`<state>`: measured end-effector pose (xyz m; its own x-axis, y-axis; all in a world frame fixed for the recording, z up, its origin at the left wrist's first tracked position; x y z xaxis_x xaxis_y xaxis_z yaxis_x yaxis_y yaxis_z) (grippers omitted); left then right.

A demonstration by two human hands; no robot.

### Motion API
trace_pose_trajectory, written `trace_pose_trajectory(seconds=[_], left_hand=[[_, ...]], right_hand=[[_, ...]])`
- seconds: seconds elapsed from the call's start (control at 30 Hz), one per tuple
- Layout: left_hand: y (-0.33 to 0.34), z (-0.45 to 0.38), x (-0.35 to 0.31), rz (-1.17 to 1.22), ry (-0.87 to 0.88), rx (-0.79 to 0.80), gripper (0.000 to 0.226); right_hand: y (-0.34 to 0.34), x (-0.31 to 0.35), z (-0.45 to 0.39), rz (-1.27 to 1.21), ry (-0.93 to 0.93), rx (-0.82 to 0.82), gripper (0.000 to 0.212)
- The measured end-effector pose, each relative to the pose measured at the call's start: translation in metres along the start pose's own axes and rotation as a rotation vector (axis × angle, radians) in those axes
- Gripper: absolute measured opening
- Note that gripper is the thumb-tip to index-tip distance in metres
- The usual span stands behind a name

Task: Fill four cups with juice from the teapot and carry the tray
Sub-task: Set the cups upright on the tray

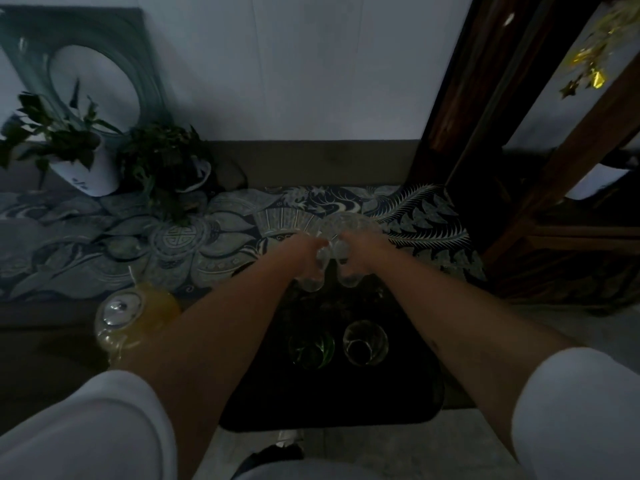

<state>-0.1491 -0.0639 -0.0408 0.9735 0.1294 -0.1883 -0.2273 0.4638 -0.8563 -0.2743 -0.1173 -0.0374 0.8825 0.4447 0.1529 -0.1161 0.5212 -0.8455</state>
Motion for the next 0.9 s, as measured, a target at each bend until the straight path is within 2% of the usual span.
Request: trace_pose_trajectory(seconds=[0.13, 0.27, 0.4, 0.67, 0.9], left_hand=[[0.010, 0.013, 0.000, -0.050, -0.001, 0.004, 0.084], [0.021, 0.021, -0.005, -0.081, 0.027, 0.020, 0.082], [0.031, 0.023, -0.005, -0.061, 0.045, 0.014, 0.080], [0.054, 0.014, 0.008, -0.026, -0.023, 0.091, 0.093], [0.066, 0.005, 0.014, 0.040, -0.022, 0.072, 0.098]], right_hand=[[0.015, 0.003, 0.011, 0.013, -0.037, 0.007, 0.094], [0.026, 0.008, 0.018, 0.009, -0.054, 0.038, 0.102], [0.035, 0.009, 0.019, -0.007, -0.055, 0.039, 0.101], [0.051, -0.002, 0.015, 0.003, -0.013, 0.092, 0.099], [0.057, -0.009, 0.007, -0.026, 0.029, 0.108, 0.105]])
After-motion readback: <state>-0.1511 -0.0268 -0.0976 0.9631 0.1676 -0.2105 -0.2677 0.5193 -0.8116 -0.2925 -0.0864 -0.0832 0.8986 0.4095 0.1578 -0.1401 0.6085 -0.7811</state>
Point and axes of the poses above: each hand's wrist, its own z-axis away from the middle knuckle, its own y-axis out of the palm, x = y × z, the point moved 5 cm from there along -z, towards the middle knuckle, and after that the axes turned 6 degrees about x, right-handed, at the moved point
